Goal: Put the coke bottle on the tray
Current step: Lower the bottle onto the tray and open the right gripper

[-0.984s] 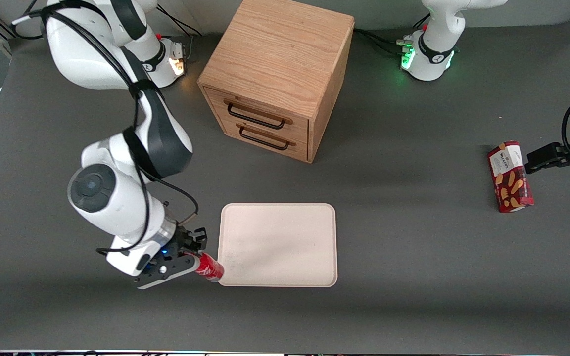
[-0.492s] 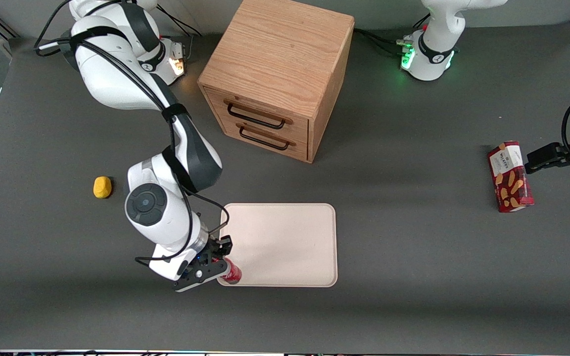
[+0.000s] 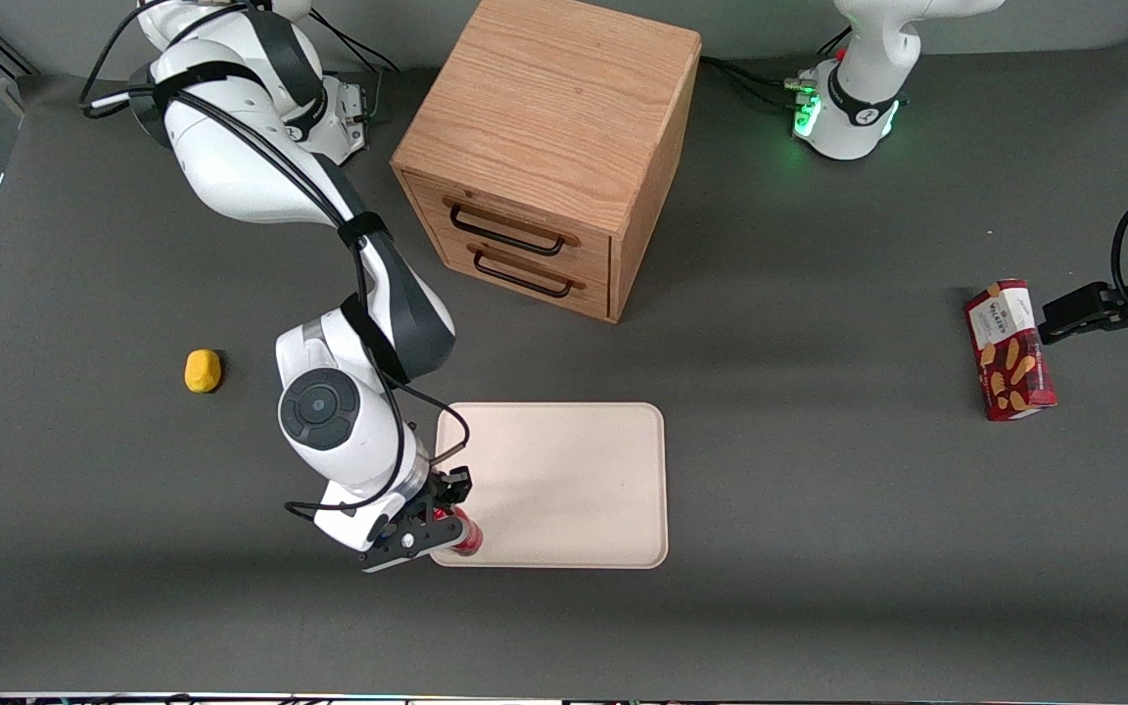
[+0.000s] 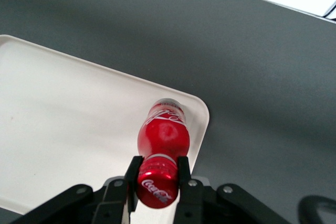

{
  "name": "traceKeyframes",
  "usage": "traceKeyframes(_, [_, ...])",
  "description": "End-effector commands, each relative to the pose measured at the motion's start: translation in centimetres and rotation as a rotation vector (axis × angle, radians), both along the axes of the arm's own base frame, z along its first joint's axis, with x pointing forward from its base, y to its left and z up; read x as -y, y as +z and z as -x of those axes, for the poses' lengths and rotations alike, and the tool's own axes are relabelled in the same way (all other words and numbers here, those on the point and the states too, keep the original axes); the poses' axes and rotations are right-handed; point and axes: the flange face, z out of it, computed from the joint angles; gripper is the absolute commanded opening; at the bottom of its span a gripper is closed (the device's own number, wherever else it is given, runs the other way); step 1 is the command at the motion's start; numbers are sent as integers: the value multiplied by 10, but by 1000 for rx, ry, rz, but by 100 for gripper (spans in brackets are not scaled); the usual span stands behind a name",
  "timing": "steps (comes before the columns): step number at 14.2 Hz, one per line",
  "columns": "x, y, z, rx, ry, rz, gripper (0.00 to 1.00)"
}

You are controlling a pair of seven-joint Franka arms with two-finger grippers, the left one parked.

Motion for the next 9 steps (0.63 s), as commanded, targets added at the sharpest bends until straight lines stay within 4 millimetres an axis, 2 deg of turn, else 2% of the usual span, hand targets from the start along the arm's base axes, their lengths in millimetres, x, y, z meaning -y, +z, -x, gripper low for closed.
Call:
traceKeyframes(1, [-1,-2,4,-5,-61,13,21])
traceKeyframes(5, [-1,-6,5,-13,-75,12,31])
traceKeyframes(6, [-2,-10,7,-23,-88,12,50])
traceKeyframes(7, [-1,-17,7,-29,-122,17,99])
traceKeyframes(9, [-2,-18,5,-2,-148,-3,100])
